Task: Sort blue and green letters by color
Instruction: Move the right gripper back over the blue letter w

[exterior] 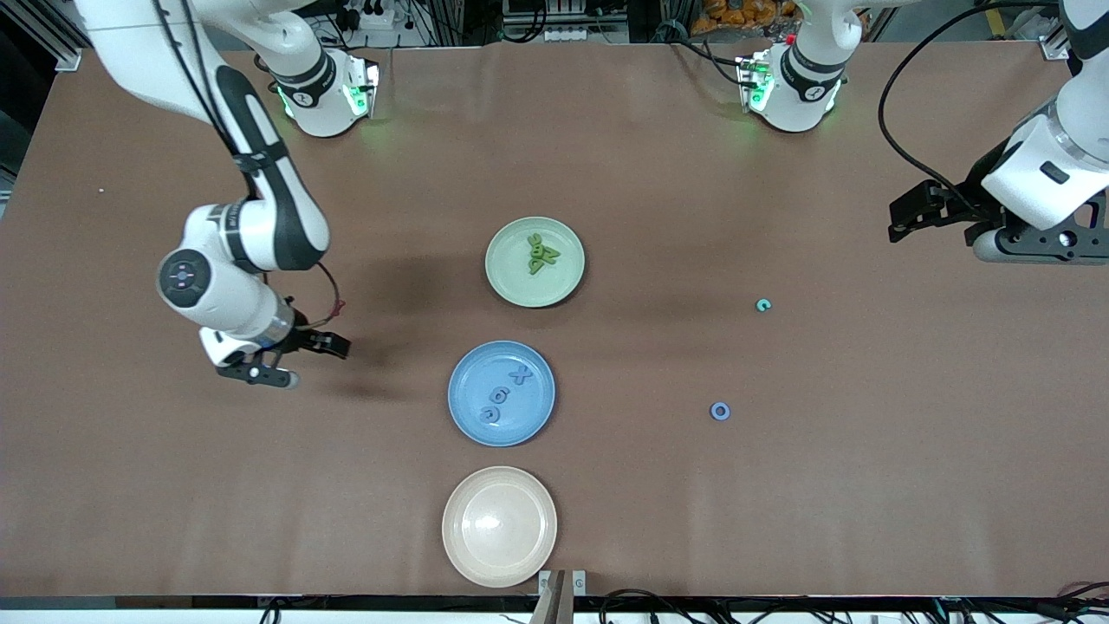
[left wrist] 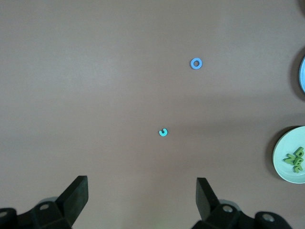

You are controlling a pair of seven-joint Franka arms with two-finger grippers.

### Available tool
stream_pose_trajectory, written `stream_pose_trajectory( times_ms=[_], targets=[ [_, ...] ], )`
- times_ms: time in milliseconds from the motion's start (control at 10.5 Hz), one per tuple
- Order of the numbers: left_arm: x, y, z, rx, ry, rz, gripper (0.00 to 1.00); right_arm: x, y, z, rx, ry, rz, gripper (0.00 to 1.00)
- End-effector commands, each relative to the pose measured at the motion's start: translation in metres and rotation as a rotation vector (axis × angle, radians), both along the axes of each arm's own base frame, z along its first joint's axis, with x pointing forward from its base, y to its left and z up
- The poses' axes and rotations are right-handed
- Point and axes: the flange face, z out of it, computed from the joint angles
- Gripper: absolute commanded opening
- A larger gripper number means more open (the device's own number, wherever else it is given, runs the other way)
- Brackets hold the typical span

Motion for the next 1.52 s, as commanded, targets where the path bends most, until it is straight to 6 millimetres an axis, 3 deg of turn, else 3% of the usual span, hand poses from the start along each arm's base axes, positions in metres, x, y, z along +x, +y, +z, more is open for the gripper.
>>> stream_pose_trajectory(
  times_ms=[0, 285, 381, 856, 1427],
  targets=[
    [-0.001, -0.002, -0.001, 0.007, -0.006, -0.015, 1.00, -0.020, -0.066, 0.033, -0.044, 0.068, -0.029, 1.00],
    [0.004, -0.008, -0.012, 0.007, 0.012, -0.024, 1.00, -0.037, -0.120, 0.039, -0.085, 0.041, -0.069, 1.00],
    [0.006, -0.006, -0.014, 0.006, 0.014, -0.020, 1.00, -0.053, -0.137, 0.034, -0.093, 0.016, -0.073, 1.00],
    [0.008, -0.001, -0.018, 0.004, 0.020, -0.012, 1.00, -0.112, -0.208, -0.016, -0.109, -0.030, -0.027, 1.00],
    [0.003, 0.005, 0.004, 0.054, -0.027, -0.032, 1.00, -0.140, -0.218, -0.065, -0.091, -0.062, -0.049, 1.00]
  ],
)
